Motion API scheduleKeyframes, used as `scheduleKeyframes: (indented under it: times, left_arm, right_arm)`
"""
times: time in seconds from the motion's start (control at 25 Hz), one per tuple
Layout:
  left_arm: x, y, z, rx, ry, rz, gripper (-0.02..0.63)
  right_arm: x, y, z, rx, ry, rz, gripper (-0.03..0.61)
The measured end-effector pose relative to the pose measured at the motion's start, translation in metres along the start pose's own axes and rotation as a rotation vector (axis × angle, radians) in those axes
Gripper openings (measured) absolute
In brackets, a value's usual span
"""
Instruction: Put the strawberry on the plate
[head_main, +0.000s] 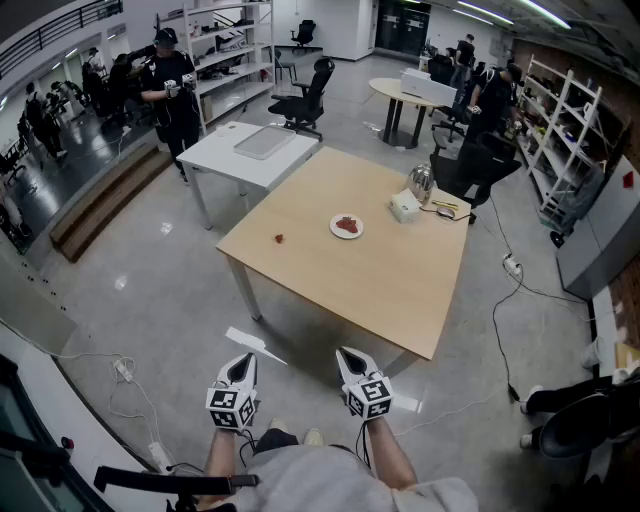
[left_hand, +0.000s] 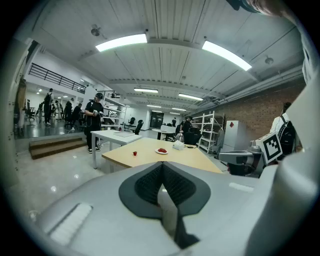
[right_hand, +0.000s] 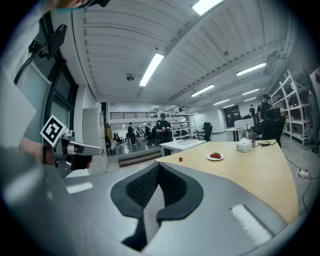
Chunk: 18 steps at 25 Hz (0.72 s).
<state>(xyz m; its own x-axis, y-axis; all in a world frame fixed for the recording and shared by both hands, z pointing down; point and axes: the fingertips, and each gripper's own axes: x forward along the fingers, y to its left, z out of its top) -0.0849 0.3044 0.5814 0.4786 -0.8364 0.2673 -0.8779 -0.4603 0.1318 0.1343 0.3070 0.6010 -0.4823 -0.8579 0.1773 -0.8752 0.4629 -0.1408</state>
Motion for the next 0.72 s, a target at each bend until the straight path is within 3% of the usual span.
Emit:
scheduleKeyframes:
  times: [0.72]
  left_arm:
    - [0.017,0.005,0.001,-0.004,0.006,0.038,0.018]
  right_arm:
    - [0.019,-0.017,-0.003,0.022,0.004,0.020,0.008]
